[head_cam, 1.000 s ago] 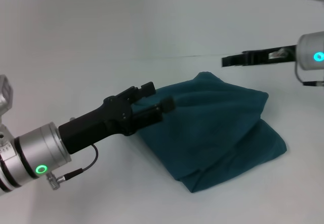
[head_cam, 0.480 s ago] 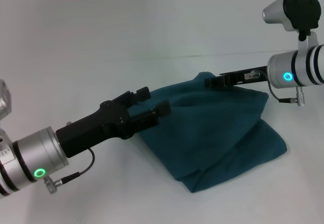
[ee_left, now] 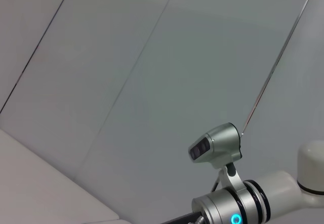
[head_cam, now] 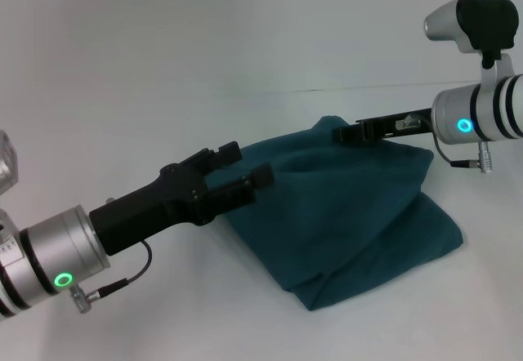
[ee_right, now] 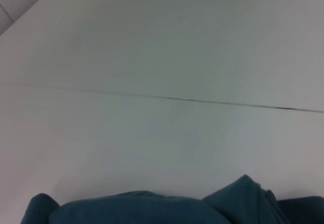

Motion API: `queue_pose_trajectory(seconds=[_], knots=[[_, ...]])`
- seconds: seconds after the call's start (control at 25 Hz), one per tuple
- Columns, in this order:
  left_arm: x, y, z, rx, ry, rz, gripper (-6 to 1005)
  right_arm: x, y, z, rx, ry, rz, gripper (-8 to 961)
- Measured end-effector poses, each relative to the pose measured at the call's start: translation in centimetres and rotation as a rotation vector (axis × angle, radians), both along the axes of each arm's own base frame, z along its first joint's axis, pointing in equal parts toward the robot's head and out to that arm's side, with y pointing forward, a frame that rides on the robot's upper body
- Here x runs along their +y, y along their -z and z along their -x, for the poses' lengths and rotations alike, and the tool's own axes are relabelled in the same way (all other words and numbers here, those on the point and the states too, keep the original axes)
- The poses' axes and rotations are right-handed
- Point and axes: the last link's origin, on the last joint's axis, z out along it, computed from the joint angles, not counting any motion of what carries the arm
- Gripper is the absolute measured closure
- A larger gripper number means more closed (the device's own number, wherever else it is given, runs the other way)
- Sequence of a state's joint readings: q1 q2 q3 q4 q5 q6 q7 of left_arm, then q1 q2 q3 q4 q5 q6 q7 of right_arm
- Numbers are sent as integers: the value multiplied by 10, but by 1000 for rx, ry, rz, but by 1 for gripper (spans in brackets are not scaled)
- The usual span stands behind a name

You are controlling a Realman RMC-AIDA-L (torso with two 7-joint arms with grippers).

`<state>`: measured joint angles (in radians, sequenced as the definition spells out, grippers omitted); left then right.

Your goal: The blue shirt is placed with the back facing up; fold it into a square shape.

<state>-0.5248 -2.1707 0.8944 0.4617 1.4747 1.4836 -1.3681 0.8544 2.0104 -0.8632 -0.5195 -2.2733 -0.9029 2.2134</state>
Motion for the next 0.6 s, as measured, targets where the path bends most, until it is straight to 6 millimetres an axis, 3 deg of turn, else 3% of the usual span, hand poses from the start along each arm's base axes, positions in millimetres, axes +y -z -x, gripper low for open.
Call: queue_pose_trajectory(seconds=[0.4, 0.6], knots=[[0, 0, 1, -2, -5, 2, 89, -3, 6, 1, 2, -3, 12, 534], [-1, 1, 2, -4, -10, 4, 89, -4, 6, 0, 6, -16, 2, 763]])
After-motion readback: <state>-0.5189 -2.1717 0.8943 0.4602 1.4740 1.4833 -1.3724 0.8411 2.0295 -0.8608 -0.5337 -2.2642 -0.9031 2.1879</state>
